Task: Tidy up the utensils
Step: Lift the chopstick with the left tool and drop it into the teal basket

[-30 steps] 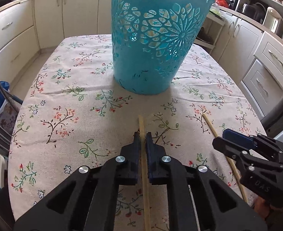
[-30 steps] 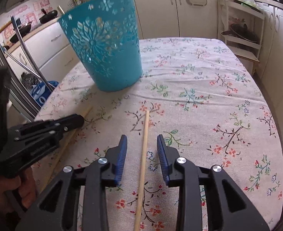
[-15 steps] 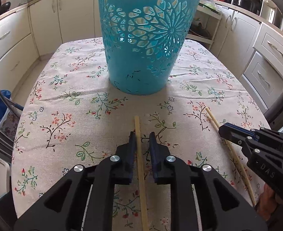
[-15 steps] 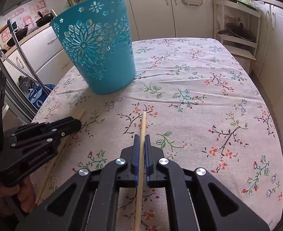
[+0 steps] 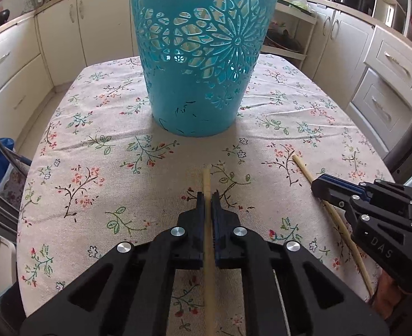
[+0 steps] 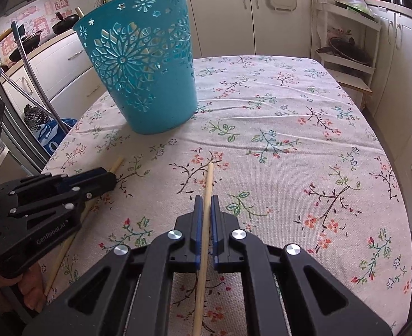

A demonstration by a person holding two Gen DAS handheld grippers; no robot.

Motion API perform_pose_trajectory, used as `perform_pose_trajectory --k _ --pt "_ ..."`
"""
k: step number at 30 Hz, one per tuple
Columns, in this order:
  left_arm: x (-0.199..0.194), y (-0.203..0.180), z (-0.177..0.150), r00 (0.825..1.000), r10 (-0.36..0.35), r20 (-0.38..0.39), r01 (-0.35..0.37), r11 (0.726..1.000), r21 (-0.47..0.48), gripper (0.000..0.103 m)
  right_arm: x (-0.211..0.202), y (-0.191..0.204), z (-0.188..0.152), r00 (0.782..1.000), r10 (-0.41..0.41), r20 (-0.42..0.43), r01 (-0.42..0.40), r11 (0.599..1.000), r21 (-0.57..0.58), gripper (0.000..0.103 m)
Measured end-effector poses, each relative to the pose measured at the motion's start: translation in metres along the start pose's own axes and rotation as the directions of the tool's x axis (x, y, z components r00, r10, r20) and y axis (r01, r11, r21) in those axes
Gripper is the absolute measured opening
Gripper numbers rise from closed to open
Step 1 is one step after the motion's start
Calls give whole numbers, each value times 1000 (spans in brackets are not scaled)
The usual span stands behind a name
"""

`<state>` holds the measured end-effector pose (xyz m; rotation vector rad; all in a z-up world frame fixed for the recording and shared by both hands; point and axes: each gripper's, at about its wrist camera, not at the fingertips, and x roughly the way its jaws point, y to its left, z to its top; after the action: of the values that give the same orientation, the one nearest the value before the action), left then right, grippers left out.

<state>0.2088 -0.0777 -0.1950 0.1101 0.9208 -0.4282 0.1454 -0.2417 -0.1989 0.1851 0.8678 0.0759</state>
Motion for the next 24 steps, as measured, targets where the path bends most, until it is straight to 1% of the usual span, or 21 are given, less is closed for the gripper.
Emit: perform_pose_trajectory --k 3,4,6,8,9,11,12,14,17,21,24 --pt "-17 8 -1 998 -45 42 46 998 -35 5 0 0 -1 1000 2 4 -2 1000 1 7" --pt "-29 10 1 995 -64 74 68 997 -43 5 -1 -1 -1 1000 4 4 -4 1000 4 6" --pt "-55 18 7 984 -105 146 115 991 -63 5 -1 -2 -1 1000 10 5 -10 1000 11 6" --pt "-83 27 21 965 -129 227 151 985 -83 5 -1 -2 -2 1000 13 6 -13 1000 15 6" --pt "-99 33 30 950 -144 276 176 980 -95 5 -1 -2 -2 1000 14 7 -15 1000 16 6" --pt "-123 39 49 924 -152 352 198 975 -101 5 -1 -3 -2 1000 17 8 -18 1000 20 6" --pt "-132 40 57 912 -155 381 208 973 -101 5 -1 -3 -2 1000 20 9 -20 1000 22 6" --pt "-151 42 80 879 -162 449 229 968 -98 5 -2 -4 -2 1000 23 10 -23 999 24 6" --pt "-165 38 111 842 -167 514 239 968 -77 5 -1 -4 -2 1000 26 11 -26 999 26 6" --pt "-164 31 149 806 -164 569 240 969 -61 5 -2 -5 -2 1000 28 12 -29 999 28 6" --pt "-153 28 178 793 -160 588 244 968 -66 5 -2 -5 -2 1000 27 12 -27 999 26 6"
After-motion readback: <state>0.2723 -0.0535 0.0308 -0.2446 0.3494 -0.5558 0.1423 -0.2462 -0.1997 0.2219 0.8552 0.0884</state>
